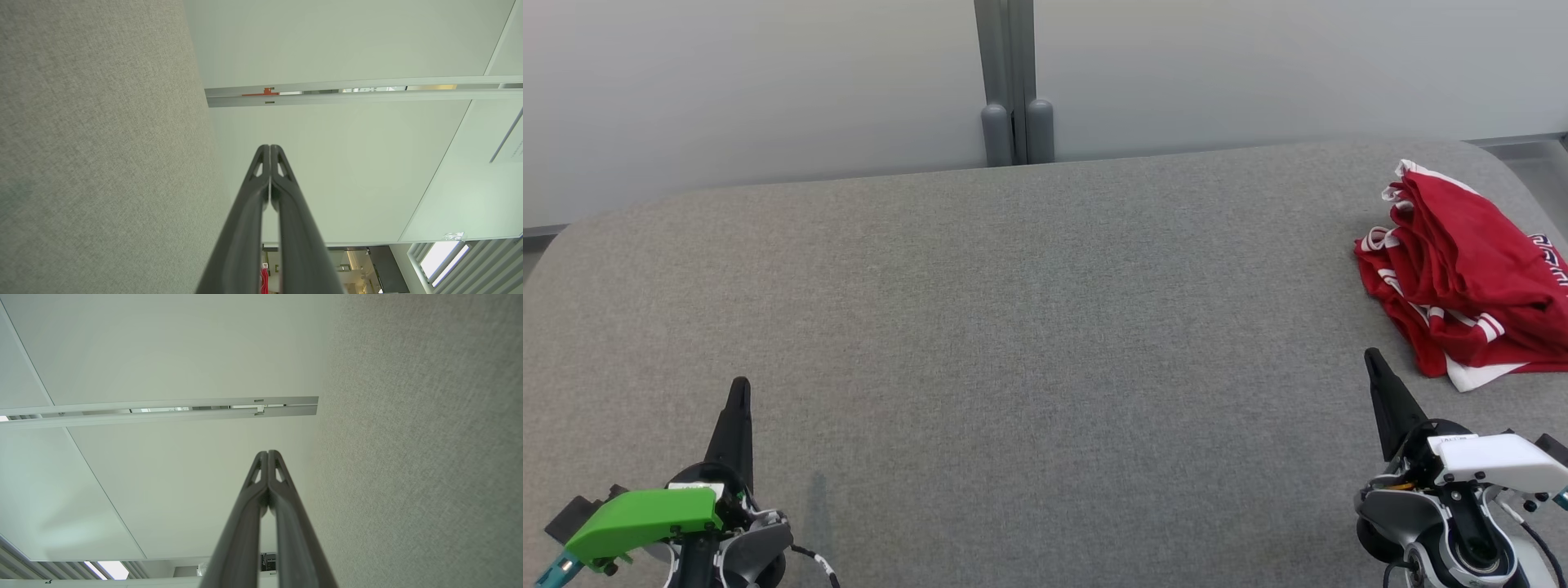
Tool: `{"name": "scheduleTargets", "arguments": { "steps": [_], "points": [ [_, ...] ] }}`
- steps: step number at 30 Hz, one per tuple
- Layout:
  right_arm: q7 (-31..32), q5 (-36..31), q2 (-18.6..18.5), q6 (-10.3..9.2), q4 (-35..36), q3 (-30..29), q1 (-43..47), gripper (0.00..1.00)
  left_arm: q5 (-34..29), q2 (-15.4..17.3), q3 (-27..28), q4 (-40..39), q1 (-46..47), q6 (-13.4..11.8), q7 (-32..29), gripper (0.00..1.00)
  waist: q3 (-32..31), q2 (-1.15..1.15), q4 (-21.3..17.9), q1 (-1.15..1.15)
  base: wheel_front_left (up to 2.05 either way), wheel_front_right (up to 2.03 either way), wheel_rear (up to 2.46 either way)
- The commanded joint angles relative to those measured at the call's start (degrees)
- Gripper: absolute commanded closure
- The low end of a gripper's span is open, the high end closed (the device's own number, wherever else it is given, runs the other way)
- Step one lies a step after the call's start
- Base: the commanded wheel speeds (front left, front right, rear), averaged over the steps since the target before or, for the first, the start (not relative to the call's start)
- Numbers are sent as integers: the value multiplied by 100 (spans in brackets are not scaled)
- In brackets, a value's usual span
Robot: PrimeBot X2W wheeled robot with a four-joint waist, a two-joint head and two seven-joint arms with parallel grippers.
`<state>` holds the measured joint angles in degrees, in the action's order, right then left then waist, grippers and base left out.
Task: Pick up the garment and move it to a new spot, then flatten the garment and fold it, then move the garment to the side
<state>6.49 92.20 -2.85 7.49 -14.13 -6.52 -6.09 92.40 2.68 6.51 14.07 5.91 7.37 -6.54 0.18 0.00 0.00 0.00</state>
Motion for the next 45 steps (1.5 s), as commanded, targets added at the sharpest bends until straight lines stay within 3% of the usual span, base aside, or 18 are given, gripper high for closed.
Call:
{"name": "scheduleTargets", "arguments": {
  "steps": [1,45],
  "points": [
    [20,39,-4,0,26,-9,-26,100,6,38,15,-11,62,30,-17,100,0,0,0,0,0,0,0],
    [19,40,-4,0,26,-8,-25,100,6,38,15,-11,62,31,-16,100,0,0,0,0,0,0,0]
  ]
}}
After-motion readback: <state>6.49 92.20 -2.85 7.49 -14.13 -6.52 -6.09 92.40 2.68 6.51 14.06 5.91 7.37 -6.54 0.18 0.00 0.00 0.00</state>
